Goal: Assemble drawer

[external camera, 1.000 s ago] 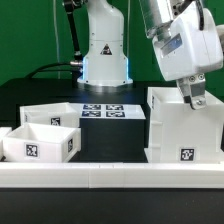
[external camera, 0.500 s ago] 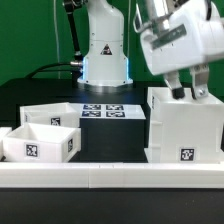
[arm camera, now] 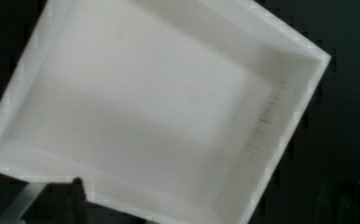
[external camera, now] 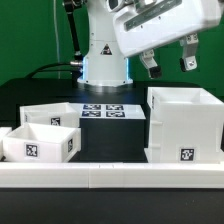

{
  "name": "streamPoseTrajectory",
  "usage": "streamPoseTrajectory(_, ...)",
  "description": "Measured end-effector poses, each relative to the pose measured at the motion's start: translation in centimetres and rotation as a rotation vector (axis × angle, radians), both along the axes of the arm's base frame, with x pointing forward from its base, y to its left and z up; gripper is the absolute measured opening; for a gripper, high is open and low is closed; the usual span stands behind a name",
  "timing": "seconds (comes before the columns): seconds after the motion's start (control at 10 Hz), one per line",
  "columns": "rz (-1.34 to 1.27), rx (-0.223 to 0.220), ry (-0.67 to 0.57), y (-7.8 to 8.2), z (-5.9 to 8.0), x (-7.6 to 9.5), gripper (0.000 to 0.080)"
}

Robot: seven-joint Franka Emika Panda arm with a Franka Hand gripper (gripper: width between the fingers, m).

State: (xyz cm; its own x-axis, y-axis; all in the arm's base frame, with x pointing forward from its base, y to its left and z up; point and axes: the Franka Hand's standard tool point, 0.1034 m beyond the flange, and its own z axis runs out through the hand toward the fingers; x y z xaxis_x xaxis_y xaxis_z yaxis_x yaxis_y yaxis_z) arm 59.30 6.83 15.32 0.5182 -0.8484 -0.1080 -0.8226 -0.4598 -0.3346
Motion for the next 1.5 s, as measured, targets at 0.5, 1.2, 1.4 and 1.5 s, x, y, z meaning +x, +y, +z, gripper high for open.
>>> streamPoseTrajectory(0.5,0.549,-0.164,-0.081,-2.0,-1.0,-1.1,0.0649)
streamPoseTrajectory(1.2,0.803,-0.260,-0.055,-6.5,-1.9,-2.3,0.0649)
streamPoseTrajectory(1.4,0.825,-0.300,-0.062,-9.8,-3.1,-3.4,0.0649)
streamPoseTrajectory(1.5,0.850,-0.315,-0.062,-11.7,-3.9,-3.9,0.0649)
